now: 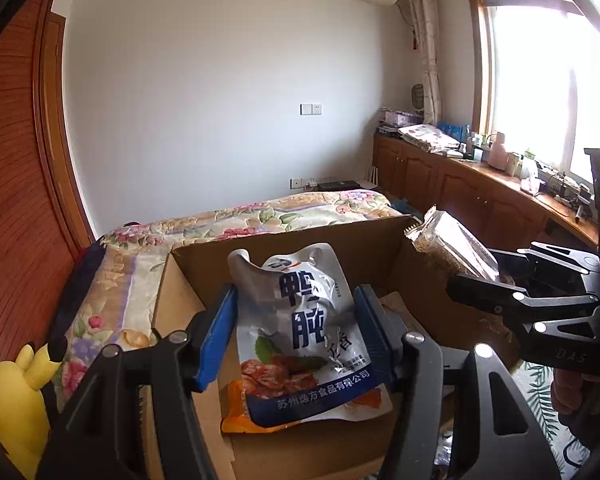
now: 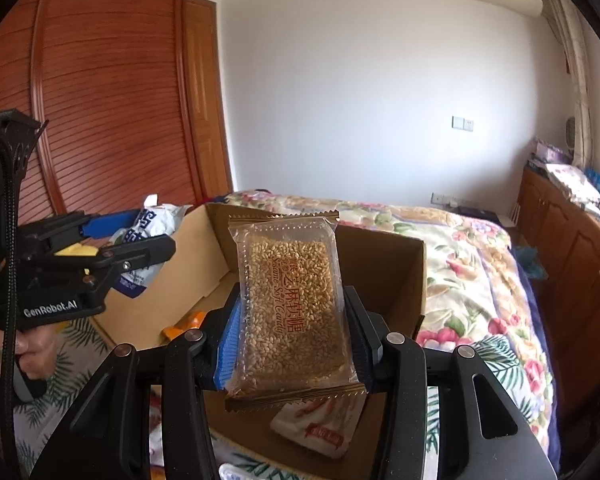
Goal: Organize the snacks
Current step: 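Open both tools to release the packs into the box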
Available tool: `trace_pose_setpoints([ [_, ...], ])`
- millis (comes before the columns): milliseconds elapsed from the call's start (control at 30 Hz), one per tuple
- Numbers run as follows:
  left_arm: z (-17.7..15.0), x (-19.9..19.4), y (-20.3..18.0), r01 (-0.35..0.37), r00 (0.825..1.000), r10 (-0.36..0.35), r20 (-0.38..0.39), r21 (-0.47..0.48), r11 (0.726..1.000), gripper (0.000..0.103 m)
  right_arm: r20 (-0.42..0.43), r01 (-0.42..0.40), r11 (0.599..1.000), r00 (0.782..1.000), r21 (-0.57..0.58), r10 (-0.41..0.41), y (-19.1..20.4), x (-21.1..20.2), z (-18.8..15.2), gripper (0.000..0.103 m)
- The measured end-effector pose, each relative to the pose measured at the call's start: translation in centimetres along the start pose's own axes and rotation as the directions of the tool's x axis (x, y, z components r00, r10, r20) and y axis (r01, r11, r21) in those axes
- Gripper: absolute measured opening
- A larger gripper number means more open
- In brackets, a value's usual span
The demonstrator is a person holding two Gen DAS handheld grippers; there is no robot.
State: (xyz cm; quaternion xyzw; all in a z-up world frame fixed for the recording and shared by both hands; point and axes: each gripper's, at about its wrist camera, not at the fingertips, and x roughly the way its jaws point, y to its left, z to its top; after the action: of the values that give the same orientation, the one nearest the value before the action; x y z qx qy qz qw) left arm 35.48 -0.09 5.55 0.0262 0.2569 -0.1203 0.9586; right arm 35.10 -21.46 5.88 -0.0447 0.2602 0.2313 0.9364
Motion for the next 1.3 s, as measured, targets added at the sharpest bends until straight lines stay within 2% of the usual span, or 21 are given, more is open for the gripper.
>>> trace_pose_setpoints([
  [500,-1.0,2.8,-0.5,-0.005,0.998,0.004,-0.059,-0.007,1.000,0.060,-0.048,0.020,1.000,0.999,-0.021,-0.021,1.3,3.5,-1.2,0.048],
  [700,-1.1,2.5,-0.8,-0.009,0.999,0.008,-0.051,-0.002,1.000,0.061,-0.069,0.023,1.000,0.997,-0.014,-0.024,1.3,4.0,-1.5,0.049],
  [800,-1.2,2.4,-0.7,-0.017,0.999,0.017,-0.047,-0.010,1.000,0.062,-0.077,0.023,1.000,0.997,-0.009,-0.024,1.3,4.3,-1.6,0.051],
  [833,-1.3,2.4,-0.6,-0.016,0.999,0.016,-0.049,-0.011,1.000,0.062,-0.080,0.026,1.000,0.996,-0.005,-0.026,1.1,4.3,-1.7,0.056],
  [933,-1.6,2.1,-0.6,-0.018,0.999,0.018,-0.050,-0.006,1.000,0.062,-0.070,0.038,0.999,0.997,0.001,-0.038,1.2,3.8,-1.9,0.061],
  [1100,-1.6,0.8,-0.6,-0.019,0.999,0.018,-0.043,-0.008,1.000,0.063,-0.072,0.043,0.999,0.996,-0.009,-0.044,1.4,3.1,-2.1,0.062],
  [1300,-2.1,-2.5,-0.8,-0.012,1.000,0.012,-0.020,0.012,1.000,0.065,-0.051,0.038,0.999,0.998,-0.009,-0.038,2.1,-0.5,-2.4,0.063],
])
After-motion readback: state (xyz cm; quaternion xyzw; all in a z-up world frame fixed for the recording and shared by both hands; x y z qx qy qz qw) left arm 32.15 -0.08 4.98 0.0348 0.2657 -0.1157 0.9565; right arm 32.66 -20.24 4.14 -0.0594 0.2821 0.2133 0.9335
